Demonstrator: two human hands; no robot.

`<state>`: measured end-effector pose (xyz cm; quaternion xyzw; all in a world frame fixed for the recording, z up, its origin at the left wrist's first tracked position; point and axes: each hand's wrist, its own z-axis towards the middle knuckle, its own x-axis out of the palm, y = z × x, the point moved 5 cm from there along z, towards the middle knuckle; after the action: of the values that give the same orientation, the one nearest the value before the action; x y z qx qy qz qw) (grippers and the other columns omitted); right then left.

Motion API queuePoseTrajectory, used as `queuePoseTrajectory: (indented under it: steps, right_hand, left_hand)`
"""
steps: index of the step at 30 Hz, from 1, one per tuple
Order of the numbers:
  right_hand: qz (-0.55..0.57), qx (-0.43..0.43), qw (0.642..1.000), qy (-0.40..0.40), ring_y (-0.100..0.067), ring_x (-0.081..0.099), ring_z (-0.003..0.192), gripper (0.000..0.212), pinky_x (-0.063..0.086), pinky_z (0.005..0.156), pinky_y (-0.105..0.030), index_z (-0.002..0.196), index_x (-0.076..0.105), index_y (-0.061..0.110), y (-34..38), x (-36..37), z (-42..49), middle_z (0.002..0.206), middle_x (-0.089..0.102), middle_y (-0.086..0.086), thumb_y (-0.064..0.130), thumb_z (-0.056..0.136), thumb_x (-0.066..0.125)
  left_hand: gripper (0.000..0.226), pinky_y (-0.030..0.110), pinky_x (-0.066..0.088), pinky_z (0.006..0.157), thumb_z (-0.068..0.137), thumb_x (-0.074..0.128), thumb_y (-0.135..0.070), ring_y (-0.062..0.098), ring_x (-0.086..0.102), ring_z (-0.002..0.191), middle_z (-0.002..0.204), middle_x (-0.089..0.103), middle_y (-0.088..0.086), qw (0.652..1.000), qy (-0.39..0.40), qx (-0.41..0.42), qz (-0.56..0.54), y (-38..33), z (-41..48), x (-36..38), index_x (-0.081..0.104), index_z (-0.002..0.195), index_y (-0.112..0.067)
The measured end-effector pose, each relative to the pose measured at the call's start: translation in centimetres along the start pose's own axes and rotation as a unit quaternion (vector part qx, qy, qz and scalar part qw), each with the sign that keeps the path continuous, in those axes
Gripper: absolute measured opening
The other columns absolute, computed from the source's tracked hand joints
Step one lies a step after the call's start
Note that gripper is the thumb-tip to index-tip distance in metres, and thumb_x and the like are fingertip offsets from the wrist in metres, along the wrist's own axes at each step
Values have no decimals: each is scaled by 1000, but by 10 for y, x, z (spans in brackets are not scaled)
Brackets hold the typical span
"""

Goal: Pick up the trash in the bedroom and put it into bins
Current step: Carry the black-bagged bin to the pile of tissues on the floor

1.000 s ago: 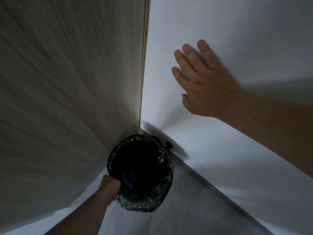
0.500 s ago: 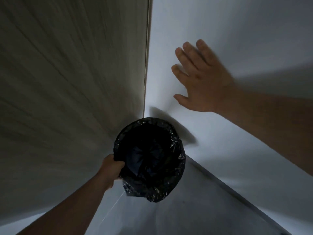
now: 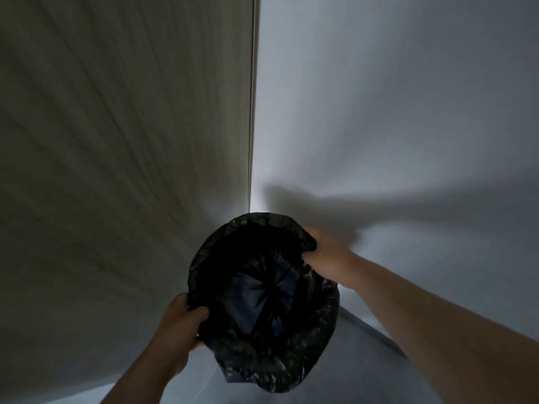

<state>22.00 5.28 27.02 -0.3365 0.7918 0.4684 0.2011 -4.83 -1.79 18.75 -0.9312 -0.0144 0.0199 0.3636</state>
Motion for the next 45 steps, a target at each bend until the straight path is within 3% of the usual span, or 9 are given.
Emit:
queuePoseTrajectory:
  steps: [7,13,17,21,25,30,35,40,45]
  right_hand:
    - [79,-12,997,-24,-15,64,90,37,54,84,-30,102,66,29,53,-62,-84,88,66,9,-1,82,58]
    - [118,-31,992,-32,-17,66,93,40,55,89,-41,96,62,38,97,-92,-184,93,68,8,3,78,56]
    - [103,-56,993,18,-14,67,87,38,55,84,-42,92,63,43,119,-79,-262,88,71,9,14,70,53]
    - [68,-88,989,95,-11,64,95,41,53,86,-39,102,60,45,150,-33,-319,96,69,12,10,81,56]
    - [43,-145,973,175,2,60,89,44,46,70,-17,99,56,49,202,32,-364,93,68,18,7,84,58]
    - [-3,-220,941,258,-7,66,95,45,55,86,-38,109,60,47,291,121,-416,96,72,20,11,83,60]
    - [-35,-312,895,316,-1,62,91,43,48,69,-20,109,58,43,395,209,-493,98,67,19,8,84,54]
    - [-54,-364,861,351,-7,63,91,45,52,75,-25,104,58,43,465,293,-561,97,67,13,4,83,49]
    - [-45,-392,845,360,-10,65,86,48,49,63,-20,109,60,38,517,349,-599,94,68,8,-1,83,48]
  left_hand:
    - [19,29,51,59,93,56,-22,21,65,91,101,67,7,998,-18,50,-25,-62,-115,-4,58,109,-11]
    - [22,42,55,83,89,55,-5,24,66,92,100,70,6,994,-48,95,-24,-95,-244,-22,62,99,-23]
    - [24,36,56,75,87,54,-2,22,69,89,95,72,5,988,-110,103,-42,-79,-328,-49,63,98,-21]
    - [22,37,56,79,85,57,-3,23,67,89,98,68,9,975,-199,64,-76,-36,-404,-98,60,102,-18]
    - [22,40,57,78,82,56,-4,22,67,86,94,69,9,955,-271,42,-115,5,-480,-161,62,98,-18]
    - [23,36,58,70,80,53,3,25,70,81,86,72,12,905,-379,63,-183,59,-576,-252,67,89,-14]
    - [24,32,55,71,83,58,1,23,68,88,95,70,8,843,-452,99,-275,117,-661,-339,62,99,-17]
    - [15,35,53,68,85,62,0,25,66,82,94,66,14,776,-527,121,-325,169,-726,-418,57,94,-11]
    - [5,48,52,81,87,59,-3,30,62,80,90,64,20,743,-561,139,-338,191,-767,-480,57,92,-2]
